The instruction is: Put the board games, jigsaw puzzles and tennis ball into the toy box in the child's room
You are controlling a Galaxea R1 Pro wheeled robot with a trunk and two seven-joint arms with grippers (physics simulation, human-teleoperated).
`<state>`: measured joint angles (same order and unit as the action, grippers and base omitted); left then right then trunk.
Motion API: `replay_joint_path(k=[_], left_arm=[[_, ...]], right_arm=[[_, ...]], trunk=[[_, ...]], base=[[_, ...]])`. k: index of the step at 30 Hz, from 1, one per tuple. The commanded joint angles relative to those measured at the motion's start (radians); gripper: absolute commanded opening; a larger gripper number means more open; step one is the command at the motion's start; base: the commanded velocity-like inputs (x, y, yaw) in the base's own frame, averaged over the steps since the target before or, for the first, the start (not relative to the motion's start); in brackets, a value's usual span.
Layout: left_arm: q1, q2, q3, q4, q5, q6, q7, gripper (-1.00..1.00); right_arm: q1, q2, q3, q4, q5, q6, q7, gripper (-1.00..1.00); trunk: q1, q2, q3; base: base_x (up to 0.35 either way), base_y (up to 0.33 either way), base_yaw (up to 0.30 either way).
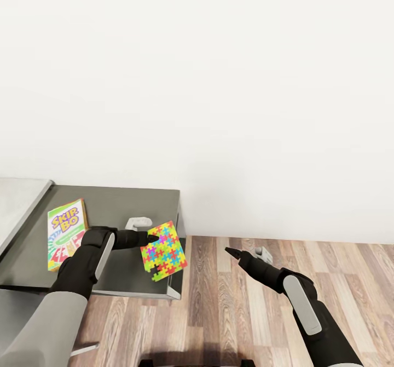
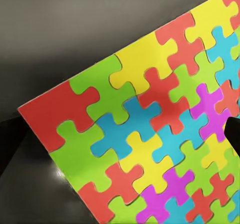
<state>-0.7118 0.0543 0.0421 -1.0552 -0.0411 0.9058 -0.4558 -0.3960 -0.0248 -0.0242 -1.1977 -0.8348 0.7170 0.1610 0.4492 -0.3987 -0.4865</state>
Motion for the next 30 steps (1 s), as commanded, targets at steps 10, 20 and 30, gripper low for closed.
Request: replay_joint_path(k=[10, 20, 30], left_arm=[[0.0, 0.001, 0.004, 0.015, 0.013, 0.01, -0.008, 1.0], [0.0, 0.037, 0.018, -0.007, 0.029, 0.014, -0.028, 1.0], [0.0, 0.107, 0.129, -0.077, 0.084, 0.067, -0.272, 1.0]], right_arm=[[-0.001, 0.002, -0.002, 0.0, 0.0, 0.007, 0.005, 1.0], [-0.001, 0.003, 0.038, -0.001, 0.0, 0.008, 0.005, 1.0], [-0.001, 0.003, 0.071, -0.004, 0.0, 0.007, 0.005, 1.0]], trunk=[[0.001, -0.001, -0.002], [0.001, -0.001, -0.002], [0.001, -0.001, -0.002]], base=[[0.0, -0.008, 0.0], [0.0, 0.0, 0.0], [0.0, 0.0, 0.0]])
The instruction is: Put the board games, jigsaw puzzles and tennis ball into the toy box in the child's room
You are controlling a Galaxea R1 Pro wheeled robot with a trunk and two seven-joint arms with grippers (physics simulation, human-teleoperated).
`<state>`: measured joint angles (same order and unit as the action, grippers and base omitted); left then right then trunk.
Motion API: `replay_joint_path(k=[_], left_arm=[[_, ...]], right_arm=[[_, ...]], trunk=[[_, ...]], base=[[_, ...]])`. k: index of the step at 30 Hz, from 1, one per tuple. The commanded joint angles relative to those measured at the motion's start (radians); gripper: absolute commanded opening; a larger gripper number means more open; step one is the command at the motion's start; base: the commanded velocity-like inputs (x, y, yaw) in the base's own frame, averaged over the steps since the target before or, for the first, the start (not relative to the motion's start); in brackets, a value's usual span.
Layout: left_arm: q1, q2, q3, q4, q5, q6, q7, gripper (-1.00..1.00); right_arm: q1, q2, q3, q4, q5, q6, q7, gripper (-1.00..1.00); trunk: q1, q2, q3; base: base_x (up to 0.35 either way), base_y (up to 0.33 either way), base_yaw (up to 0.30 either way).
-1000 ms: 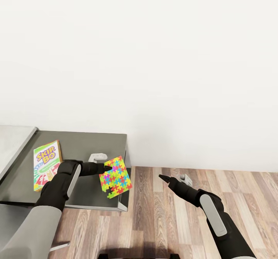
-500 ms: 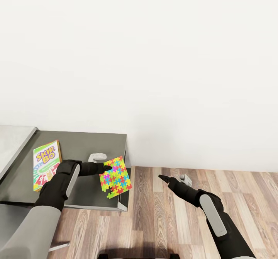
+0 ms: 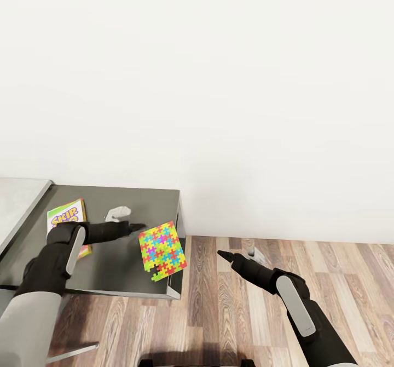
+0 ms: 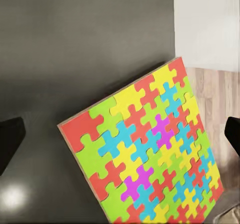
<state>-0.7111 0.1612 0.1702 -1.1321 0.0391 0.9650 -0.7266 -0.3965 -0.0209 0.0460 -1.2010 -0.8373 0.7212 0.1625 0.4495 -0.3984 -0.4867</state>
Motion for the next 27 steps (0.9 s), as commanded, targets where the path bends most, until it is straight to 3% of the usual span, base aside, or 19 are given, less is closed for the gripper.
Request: replay_joint_path(k=[1, 5, 11, 16, 27], left_arm=[[-0.001, 0.011, 0.004, -0.009, 0.006, 0.012, -0.015, 1.0], [0.001, 0.031, 0.021, -0.039, 0.01, 0.033, -0.055, 1.0], [0.008, 0.045, 0.059, -0.109, 0.006, 0.062, -0.214, 1.0], [0.01, 0.084, 0.062, -0.125, 0.01, 0.075, -0.318, 1.0], [0.012, 0.108, 0.062, -0.129, 0.003, 0.08, -0.575, 1.0]], right_arm=[[-0.001, -0.001, 0.001, -0.001, 0.003, 0.003, 0.003, 1.0], [-0.001, -0.001, 0.005, -0.001, 0.004, 0.003, 0.003, 1.0], [0.0, -0.001, 0.018, -0.007, 0.005, 0.001, 0.003, 1.0], [0.0, -0.001, 0.02, -0.008, 0.006, 0.0, 0.003, 1.0], [0.0, -0.001, 0.02, -0.008, 0.007, -0.002, 0.003, 1.0]], trunk=[[0.001, -0.002, -0.001], [0.001, -0.002, -0.001], [0.001, -0.002, -0.001], [0.001, -0.002, 0.005], [0.001, -0.002, 0.023]], base=[[0.0, 0.0, 0.0], [0.0, 0.0, 0.0], [0.0, 0.0, 0.0], [0.0, 0.0, 0.0], [0.0, 0.0, 0.0]])
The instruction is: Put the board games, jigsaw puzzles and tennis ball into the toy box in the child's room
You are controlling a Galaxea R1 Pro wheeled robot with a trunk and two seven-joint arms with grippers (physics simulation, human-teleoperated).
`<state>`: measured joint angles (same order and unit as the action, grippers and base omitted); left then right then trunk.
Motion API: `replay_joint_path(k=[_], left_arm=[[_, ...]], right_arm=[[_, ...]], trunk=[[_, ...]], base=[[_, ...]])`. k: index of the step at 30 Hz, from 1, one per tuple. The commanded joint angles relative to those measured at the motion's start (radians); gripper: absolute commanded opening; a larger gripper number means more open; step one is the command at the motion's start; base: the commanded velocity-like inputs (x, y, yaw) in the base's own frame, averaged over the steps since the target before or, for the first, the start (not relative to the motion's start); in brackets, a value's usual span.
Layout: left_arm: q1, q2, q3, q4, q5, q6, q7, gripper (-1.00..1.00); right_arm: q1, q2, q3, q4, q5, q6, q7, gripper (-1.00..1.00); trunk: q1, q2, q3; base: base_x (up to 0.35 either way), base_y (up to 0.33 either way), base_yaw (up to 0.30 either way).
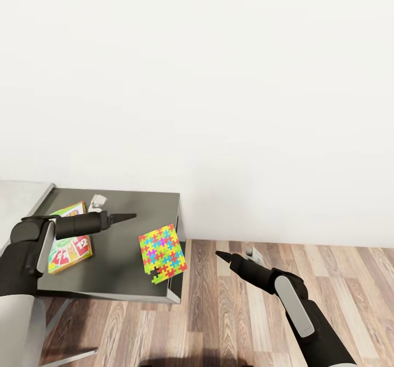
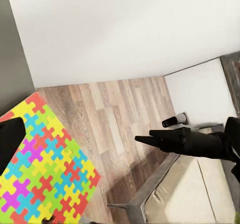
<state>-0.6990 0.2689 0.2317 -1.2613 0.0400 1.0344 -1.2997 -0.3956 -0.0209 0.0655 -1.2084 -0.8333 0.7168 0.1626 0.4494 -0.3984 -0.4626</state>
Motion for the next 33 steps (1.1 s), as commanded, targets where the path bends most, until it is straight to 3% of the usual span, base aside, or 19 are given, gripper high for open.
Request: replay_joint_path(k=[1, 13, 33], left_arm=[[-0.001, 0.0, 0.0, 0.0, 0.002, 0.01, -0.006, 1.0], [0.0, -0.002, -0.005, 0.0, 0.0, 0.009, -0.023, 1.0], [-0.001, -0.006, -0.009, 0.001, -0.005, 0.003, -0.013, 1.0]], right_arm=[[0.0, -0.001, 0.0, 0.0, 0.003, 0.003, 0.003, 1.0], [0.0, -0.002, 0.013, 0.0, 0.001, -0.059, 0.004, 1.0], [-0.001, -0.003, 0.022, -0.004, 0.002, -0.065, 0.004, 1.0]], trunk=[[0.001, -0.002, 0.0], [0.001, -0.002, 0.02], [0.001, -0.002, 0.053]], base=[[0.0, 0.0, 0.0], [0.0, 0.0, 0.0], [0.0, 0.0, 0.0]])
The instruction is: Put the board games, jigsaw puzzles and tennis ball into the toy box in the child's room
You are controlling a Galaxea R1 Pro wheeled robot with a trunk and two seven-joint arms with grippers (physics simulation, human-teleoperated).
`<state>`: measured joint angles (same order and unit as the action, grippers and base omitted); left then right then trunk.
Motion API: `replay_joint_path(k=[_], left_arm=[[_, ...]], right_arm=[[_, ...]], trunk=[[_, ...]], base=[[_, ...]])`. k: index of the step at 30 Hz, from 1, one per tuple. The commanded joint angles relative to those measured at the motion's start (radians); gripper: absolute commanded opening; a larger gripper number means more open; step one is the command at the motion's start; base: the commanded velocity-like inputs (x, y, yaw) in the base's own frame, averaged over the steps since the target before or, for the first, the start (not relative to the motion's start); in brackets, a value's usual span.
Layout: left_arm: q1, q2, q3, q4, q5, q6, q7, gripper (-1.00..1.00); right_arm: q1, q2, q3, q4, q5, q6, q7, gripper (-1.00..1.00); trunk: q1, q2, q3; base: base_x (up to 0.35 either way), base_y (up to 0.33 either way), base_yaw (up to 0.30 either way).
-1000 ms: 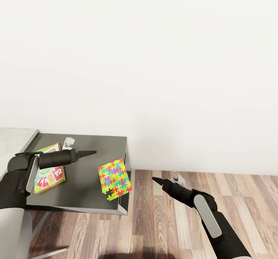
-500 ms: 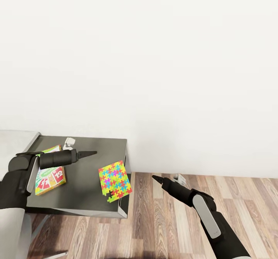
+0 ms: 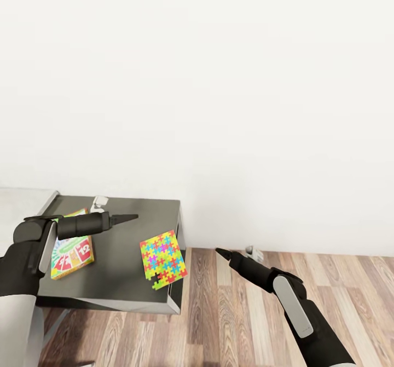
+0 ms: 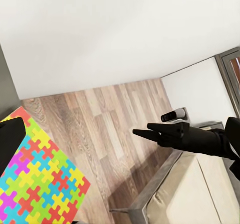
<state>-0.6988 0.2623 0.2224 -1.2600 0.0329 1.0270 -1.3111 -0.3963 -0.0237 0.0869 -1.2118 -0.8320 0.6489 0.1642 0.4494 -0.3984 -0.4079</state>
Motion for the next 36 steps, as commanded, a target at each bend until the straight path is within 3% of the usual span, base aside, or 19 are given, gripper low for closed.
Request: replay_joint_path(k=[1, 36], left_arm=[[-0.001, 0.0, 0.0, 0.0, 0.002, 0.01, -0.001, 1.0], [-0.001, -0.001, -0.028, 0.007, 0.001, 0.008, 0.006, 1.0]], right_arm=[[0.0, -0.001, 0.001, -0.001, 0.001, 0.003, 0.002, 1.0], [-0.001, -0.007, -0.006, -0.003, -0.009, 0.004, 0.003, 1.0]], trunk=[[0.001, -0.002, 0.0], [0.001, -0.002, 0.058]], base=[[0.0, 0.0, 0.0], [0.0, 0.0, 0.0]])
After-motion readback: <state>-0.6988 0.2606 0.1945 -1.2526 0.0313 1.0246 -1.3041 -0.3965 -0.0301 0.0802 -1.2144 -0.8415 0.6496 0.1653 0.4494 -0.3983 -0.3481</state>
